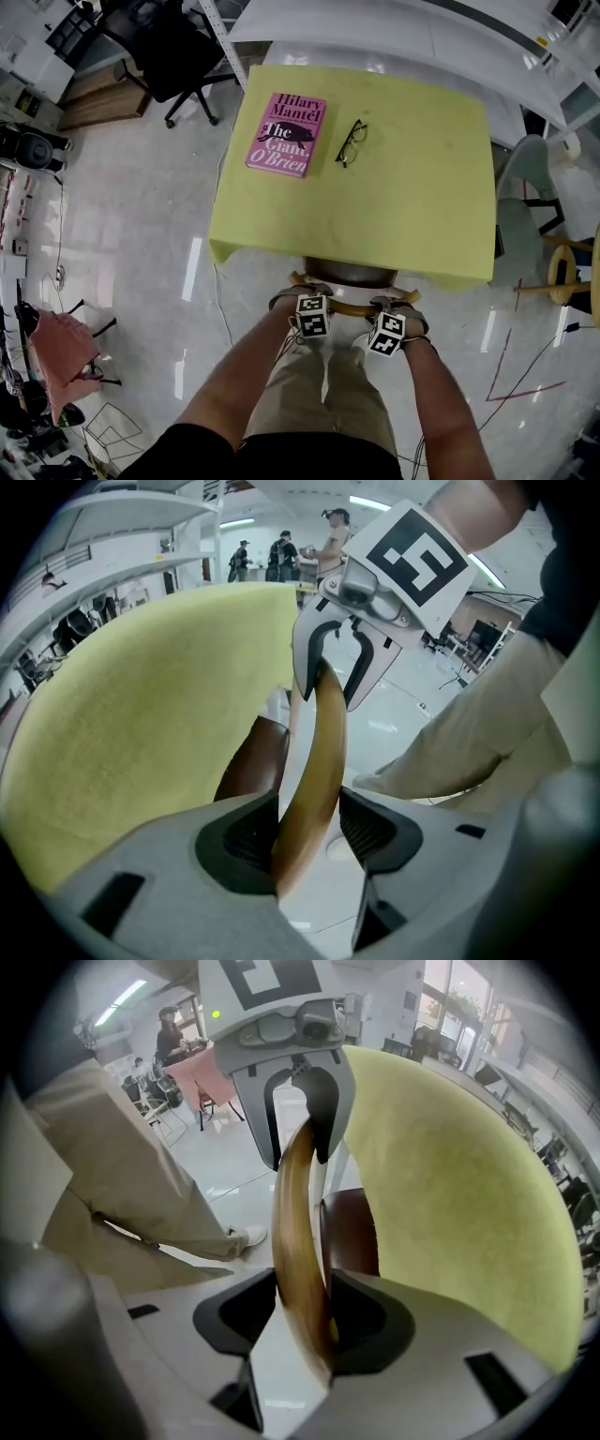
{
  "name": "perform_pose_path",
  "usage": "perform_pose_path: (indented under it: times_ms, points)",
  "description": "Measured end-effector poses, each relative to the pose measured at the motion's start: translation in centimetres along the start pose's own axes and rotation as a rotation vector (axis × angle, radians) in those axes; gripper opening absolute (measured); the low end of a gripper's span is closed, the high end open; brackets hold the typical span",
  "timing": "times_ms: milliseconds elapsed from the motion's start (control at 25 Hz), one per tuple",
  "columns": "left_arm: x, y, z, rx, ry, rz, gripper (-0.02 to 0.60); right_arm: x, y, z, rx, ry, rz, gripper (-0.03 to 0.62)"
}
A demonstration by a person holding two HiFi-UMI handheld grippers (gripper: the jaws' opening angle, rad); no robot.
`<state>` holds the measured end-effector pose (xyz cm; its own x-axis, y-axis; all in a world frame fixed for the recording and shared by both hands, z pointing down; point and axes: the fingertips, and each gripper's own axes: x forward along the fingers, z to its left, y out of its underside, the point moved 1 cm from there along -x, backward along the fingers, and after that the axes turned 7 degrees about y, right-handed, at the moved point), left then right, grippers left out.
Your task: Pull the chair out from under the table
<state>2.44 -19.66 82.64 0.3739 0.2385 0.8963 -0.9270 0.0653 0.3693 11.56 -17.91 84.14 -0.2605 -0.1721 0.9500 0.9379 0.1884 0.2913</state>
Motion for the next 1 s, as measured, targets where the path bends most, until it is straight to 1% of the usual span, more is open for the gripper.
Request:
perform_pose_path:
  times_ms: [160, 320, 480, 600, 760, 1000]
  points:
    - [0.2, 0.3, -0.6, 0.026, -0.009, -0.010, 0.199, 0.0, -0.1, 0.8, -0.006, -0.004, 0.007, 0.175]
    - [-0.1, 0.7, -1.2, 0.078, -0.012, -0.009, 0.199, -0.2, -0.5, 2.2, 0.011, -0.027, 0.004, 0.166]
    - [-0.3, 1.6, -1.8, 0.138, 0.035, 0.032, 0.202, -0.3, -1.5, 4.2, 0.043, -0.051, -0.009, 0.151]
    - [-0.3, 2.4, -2.6, 0.165, 0.067, 0.063, 0.204, -0.4, -2.1, 5.6, 0.083, -0.053, -0.016, 0.149]
    - [-0.2, 2.5, -3.5, 0.163, 0.057, 0.063, 0.204, -0.5, -1.9, 6.3, 0.121, -0.034, -0.005, 0.152]
    - [0.3, 2.7, -4.8, 0.129, 0.044, 0.039, 0.204, -0.6, -1.4, 7.0, 0.116, -0.032, 0.017, 0.160]
